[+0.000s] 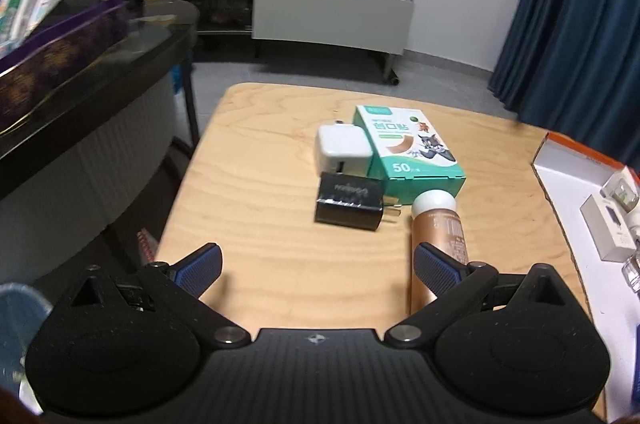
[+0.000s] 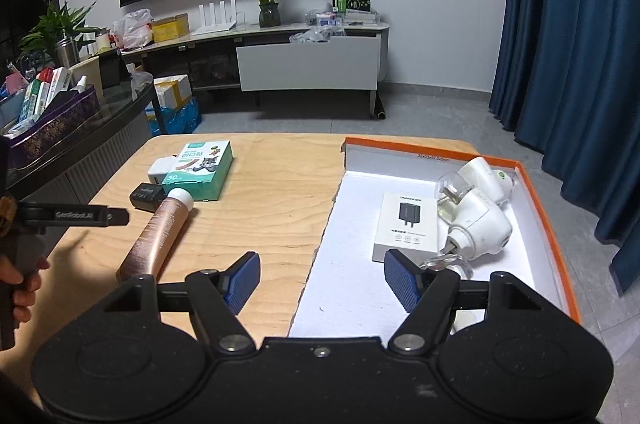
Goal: Organize rigid objects
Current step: 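Reach left tool to the black UGREEN charger and close on it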
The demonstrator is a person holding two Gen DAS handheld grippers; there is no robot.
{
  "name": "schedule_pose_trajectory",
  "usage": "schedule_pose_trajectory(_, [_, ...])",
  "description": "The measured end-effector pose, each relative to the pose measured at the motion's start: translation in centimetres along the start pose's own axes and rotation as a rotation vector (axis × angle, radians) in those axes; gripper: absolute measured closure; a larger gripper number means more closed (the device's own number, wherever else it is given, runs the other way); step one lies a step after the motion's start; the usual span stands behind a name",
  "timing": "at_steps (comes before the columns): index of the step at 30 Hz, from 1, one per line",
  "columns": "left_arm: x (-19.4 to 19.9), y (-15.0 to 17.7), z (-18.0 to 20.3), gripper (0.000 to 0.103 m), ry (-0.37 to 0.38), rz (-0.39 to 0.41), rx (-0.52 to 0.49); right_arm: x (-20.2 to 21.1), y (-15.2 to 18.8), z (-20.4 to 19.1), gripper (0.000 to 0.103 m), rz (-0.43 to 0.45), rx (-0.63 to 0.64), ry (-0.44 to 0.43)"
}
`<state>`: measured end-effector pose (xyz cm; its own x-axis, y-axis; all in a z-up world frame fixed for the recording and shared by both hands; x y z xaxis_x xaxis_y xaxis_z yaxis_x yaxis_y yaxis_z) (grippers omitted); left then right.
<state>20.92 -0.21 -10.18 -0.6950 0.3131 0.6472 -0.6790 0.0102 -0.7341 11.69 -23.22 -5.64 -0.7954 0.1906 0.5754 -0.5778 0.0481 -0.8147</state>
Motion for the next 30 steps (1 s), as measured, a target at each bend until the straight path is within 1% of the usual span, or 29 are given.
schedule_pose_trajectory(2, [-0.9,-0.3,0.0,0.0,-0.021,0.003,-0.033,-0.3,-0.1,-0.2,0.021,-0.003,-0.001,0.001])
schedule_pose_trajectory(6, [-2.3,-0.6,-0.1,0.0,-0.023,0.006,-0.066,-0.9,-0.3,-0.3,0.021,-0.006,0.01,0.006])
schedule_pose_trajectory(11, [-3.8,-1.1,0.1,0.0,0.009,0.009,-0.059,-1.9,-0.5,-0.4,0.021,-0.023,-0.005,0.004])
schedule_pose_trajectory(15, [-4.2,-1.5,0.6,0.0,0.017,0.037,-0.081,-2.6,-0.8,-0.9,0.021,-0.029,-0.004,0.002])
schedule_pose_trajectory(18, [-4.3,-1.5,0.5,0.012,-0.006,0.051,-0.125,-3.1,-1.1,-1.7,0.021,-0.033,0.006,-0.004])
schedule_pose_trajectory(19, [-4.1,-1.4,0.4,0.019,-0.012,0.056,-0.14,-3.2,-1.2,-2.0,0.021,-0.033,0.008,-0.011])
schedule_pose_trajectory(20, [-3.9,-1.4,0.3,0.028,-0.014,0.059,-0.146,-3.3,-1.4,-2.4,0.021,-0.034,0.01,-0.018])
schedule_pose_trajectory(21, [-3.7,-1.5,0.3,0.033,-0.01,0.063,-0.145,-3.5,-1.5,-2.7,0.021,-0.036,0.01,-0.023])
schedule_pose_trajectory(22, [-3.6,-1.5,0.2,0.041,-0.008,0.068,-0.14,-3.7,-1.7,-3.2,0.021,-0.04,0.01,-0.031])
schedule_pose_trajectory(26, [-3.8,-1.9,-0.2,0.042,0.009,0.085,-0.116,-4.7,-2.6,-5.3,0.021,-0.056,0.011,-0.081])
schedule_pose_trajectory(30, [-3.9,-2.0,-0.1,0.042,-0.008,0.09,-0.121,-5.9,-4.0,-8.0,0.021,-0.064,0.031,-0.129])
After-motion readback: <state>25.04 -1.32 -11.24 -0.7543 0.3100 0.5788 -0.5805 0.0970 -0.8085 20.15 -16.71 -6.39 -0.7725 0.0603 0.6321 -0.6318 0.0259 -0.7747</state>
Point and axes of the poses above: each gripper's, at about its wrist camera, not at the fingertips, and x roughly against the way its jaws point, z to its right, y to its underside, the point moved 9 cm from there along -x, roughly the way its jaws point, and after that the axes turned 10 degrees about y, right-handed, at the moved point
